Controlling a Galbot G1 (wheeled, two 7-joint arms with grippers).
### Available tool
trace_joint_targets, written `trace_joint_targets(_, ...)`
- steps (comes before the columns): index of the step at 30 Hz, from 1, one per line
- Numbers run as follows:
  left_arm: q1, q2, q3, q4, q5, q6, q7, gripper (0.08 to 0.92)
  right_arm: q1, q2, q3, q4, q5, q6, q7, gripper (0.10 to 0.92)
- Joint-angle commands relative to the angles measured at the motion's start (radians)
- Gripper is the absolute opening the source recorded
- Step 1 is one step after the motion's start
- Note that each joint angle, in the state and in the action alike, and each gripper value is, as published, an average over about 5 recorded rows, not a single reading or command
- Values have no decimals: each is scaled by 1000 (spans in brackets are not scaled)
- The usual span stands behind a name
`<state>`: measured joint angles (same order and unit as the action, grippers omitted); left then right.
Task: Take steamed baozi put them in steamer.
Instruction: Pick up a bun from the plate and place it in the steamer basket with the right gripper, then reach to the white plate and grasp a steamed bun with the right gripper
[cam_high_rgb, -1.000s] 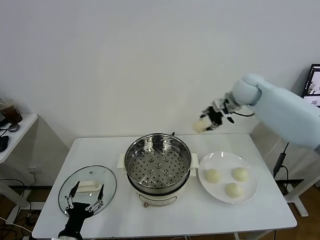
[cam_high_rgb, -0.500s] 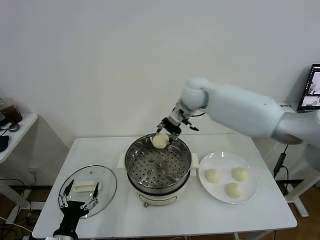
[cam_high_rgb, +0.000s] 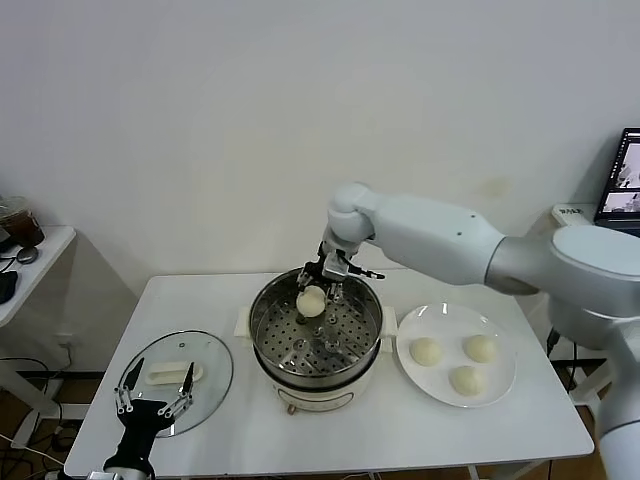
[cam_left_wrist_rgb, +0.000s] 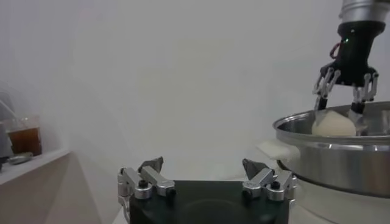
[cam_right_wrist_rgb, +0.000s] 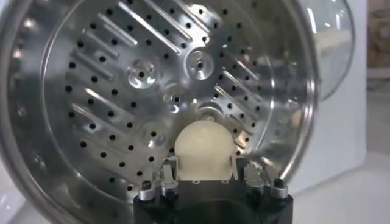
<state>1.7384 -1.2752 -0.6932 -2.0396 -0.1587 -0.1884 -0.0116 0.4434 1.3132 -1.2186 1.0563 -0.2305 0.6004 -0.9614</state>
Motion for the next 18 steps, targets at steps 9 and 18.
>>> trace_joint_targets(9, 3, 5, -4, -4, -3, -1, 0, 823, 49, -26, 10, 38, 57, 22, 31, 727)
trace_joint_targets(18, 1, 34, -10, -22, -40, 19, -2, 823, 263, -471, -85, 519, 492, -744, -89, 822)
